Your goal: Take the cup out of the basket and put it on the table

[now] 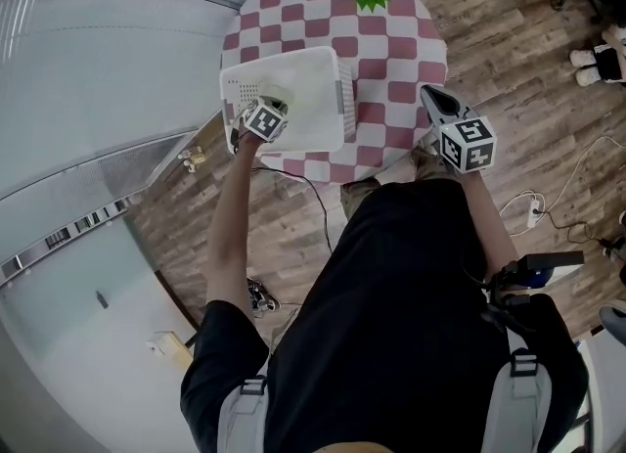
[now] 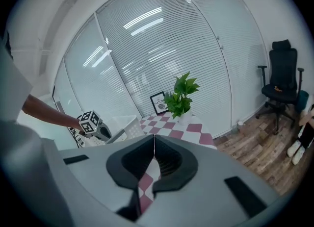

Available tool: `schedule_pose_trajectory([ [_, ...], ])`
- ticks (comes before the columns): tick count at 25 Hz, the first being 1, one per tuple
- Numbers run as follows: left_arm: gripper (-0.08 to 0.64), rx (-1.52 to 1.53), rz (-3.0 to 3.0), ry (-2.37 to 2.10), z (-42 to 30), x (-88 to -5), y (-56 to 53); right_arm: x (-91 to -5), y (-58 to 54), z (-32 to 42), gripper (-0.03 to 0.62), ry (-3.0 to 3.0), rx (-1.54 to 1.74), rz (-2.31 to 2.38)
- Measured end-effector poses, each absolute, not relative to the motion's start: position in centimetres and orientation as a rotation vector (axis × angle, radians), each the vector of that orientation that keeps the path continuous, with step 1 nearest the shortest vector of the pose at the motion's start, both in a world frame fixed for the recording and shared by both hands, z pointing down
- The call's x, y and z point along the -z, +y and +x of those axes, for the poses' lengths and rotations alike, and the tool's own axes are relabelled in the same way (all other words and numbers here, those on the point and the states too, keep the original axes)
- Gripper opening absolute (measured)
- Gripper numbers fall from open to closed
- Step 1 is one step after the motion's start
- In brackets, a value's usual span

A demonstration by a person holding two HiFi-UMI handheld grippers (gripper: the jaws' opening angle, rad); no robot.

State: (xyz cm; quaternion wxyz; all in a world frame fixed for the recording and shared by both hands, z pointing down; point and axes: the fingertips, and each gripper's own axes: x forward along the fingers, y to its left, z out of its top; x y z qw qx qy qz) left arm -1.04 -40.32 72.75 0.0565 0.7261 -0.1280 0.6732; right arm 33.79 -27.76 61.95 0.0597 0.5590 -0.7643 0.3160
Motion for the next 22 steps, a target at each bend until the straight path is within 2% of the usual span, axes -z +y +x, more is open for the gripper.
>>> schedule_pose_trajectory([
  [13,0.023,-1.642,2.296,-0.589,-0.1,-67.4,-40.0,-60.5,-30.0,32.3,0.012,-2.376,-0.854,1.676],
  [18,0.023,-1.294,2.329,-0.662,1.9,-64.3,-38.9,-60.4,-30.3,31.7,0.012,-2.392,-0.858,1.645],
  [22,0.023,-1.286,2.376,-0.657,2.7,-63.1,-38.2,-60.2,-30.7,31.4,0.012,-2.386,-0.819,1.635],
])
